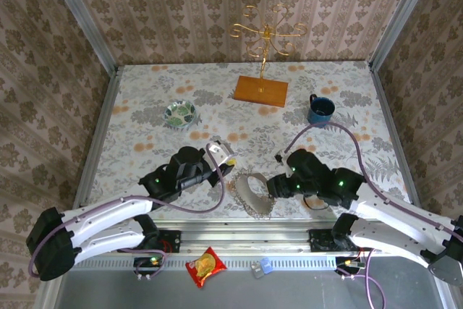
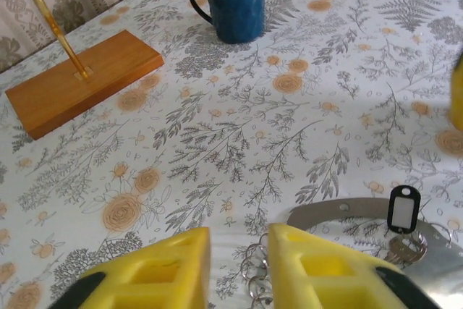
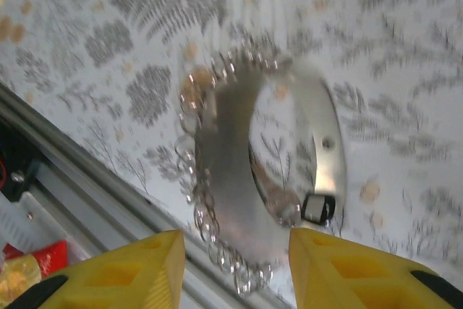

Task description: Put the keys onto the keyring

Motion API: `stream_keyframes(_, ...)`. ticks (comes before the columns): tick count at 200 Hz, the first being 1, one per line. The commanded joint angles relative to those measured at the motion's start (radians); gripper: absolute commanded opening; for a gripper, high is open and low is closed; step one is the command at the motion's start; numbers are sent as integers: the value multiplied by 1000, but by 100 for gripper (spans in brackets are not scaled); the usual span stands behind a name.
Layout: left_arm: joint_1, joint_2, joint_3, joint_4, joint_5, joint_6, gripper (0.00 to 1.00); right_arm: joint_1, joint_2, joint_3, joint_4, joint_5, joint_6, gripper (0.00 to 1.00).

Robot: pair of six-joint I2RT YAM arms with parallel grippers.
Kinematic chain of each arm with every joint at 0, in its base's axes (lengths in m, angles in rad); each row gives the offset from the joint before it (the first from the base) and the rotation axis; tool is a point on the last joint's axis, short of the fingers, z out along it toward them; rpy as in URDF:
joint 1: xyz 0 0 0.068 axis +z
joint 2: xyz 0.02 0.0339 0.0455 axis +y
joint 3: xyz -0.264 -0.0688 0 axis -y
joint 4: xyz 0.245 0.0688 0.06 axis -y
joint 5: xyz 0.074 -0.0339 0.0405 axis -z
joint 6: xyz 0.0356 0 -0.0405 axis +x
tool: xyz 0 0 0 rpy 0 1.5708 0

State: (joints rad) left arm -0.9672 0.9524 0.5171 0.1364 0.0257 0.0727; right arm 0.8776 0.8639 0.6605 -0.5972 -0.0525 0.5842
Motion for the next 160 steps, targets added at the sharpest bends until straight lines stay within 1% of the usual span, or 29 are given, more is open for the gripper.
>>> stream_keyframes(1,4,-1,-18,71,-19,-5,38,53,10,-56,-108,60,188,43)
stream_keyframes(19,4,-1,-27,86,-20,-17,47,112,38,-95,-62,41,246,42)
stream_keyframes(31,4,-5,-31,91,-26,-25,51,153,66,-109,-23,38,266,41)
stream_keyframes(49,4,-8,-39,99,-33,-34,53,194,133,-118,14,45,272,41)
stream_keyframes(71,4,-8,-46,108,-47,-47,53,196,200,-122,54,50,278,41)
stream_keyframes(73,4,-8,-47,109,-47,-47,53,196,204,-123,78,49,280,41)
stream_keyframes(97,5,-10,-57,126,-59,-56,54,196,264,-127,177,3,281,39)
stream_keyframes(129,7,-20,-64,122,-67,-56,54,196,351,-92,140,-18,254,35)
stream_keyframes(160,7,-26,-66,119,-73,-57,55,196,399,-68,98,-13,234,29)
